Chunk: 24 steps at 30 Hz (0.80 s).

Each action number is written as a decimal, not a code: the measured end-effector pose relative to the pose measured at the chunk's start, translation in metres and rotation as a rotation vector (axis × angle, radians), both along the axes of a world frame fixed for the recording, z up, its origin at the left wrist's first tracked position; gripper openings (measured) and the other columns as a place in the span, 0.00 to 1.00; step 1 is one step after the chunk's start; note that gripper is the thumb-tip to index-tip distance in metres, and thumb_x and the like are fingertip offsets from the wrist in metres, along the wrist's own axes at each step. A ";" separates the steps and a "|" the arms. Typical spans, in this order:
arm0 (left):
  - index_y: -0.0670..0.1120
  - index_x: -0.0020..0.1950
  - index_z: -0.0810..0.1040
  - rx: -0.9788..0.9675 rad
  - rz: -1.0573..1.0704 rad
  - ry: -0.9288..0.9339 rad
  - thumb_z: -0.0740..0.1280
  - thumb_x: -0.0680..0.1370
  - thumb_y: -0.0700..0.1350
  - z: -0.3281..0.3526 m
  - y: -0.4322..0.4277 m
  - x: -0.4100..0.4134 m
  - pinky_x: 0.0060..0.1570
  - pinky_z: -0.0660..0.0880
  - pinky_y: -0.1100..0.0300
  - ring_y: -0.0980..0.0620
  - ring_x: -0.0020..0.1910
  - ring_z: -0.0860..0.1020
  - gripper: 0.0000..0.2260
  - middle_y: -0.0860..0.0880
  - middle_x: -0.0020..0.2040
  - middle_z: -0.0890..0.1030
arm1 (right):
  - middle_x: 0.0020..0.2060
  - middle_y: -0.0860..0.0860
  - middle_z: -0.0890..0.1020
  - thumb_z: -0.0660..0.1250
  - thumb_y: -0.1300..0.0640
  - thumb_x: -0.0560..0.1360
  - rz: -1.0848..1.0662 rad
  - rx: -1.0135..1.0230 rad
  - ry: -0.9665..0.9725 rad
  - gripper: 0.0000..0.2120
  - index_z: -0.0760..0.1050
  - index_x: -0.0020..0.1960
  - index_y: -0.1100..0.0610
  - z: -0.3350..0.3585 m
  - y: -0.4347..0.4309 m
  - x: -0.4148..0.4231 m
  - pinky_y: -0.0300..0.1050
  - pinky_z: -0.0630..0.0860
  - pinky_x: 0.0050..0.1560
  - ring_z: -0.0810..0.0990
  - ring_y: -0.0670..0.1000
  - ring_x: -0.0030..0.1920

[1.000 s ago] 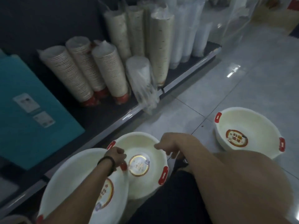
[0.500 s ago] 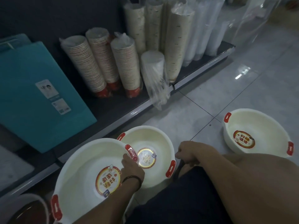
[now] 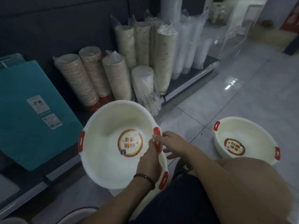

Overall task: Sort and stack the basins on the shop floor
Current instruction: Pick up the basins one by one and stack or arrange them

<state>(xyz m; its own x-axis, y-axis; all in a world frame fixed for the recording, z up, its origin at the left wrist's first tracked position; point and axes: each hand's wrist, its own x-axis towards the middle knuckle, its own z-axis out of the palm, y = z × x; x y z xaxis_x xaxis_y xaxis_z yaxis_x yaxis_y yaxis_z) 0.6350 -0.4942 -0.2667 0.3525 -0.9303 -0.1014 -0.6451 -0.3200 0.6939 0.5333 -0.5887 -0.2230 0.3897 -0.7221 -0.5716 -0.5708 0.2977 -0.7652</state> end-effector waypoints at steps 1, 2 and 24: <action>0.54 0.75 0.60 -0.011 -0.060 -0.063 0.62 0.81 0.40 0.010 -0.012 -0.010 0.56 0.79 0.55 0.53 0.54 0.81 0.24 0.53 0.58 0.81 | 0.56 0.49 0.83 0.68 0.32 0.73 -0.063 -0.041 -0.026 0.25 0.76 0.60 0.48 0.002 -0.001 -0.005 0.52 0.84 0.47 0.84 0.52 0.52; 0.51 0.77 0.59 -0.023 -0.118 -0.121 0.63 0.80 0.38 0.017 -0.024 -0.020 0.52 0.80 0.56 0.51 0.53 0.83 0.27 0.50 0.57 0.82 | 0.52 0.48 0.85 0.69 0.33 0.73 -0.161 -0.084 -0.067 0.20 0.77 0.56 0.47 0.005 -0.003 -0.010 0.53 0.86 0.46 0.85 0.51 0.50; 0.55 0.70 0.62 -0.023 -0.109 0.389 0.75 0.63 0.54 0.118 -0.170 -0.220 0.54 0.79 0.43 0.46 0.59 0.73 0.39 0.47 0.66 0.72 | 0.46 0.58 0.87 0.72 0.63 0.78 -1.439 -0.125 -0.556 0.14 0.76 0.62 0.58 0.075 -0.047 -0.270 0.58 0.86 0.37 0.89 0.59 0.40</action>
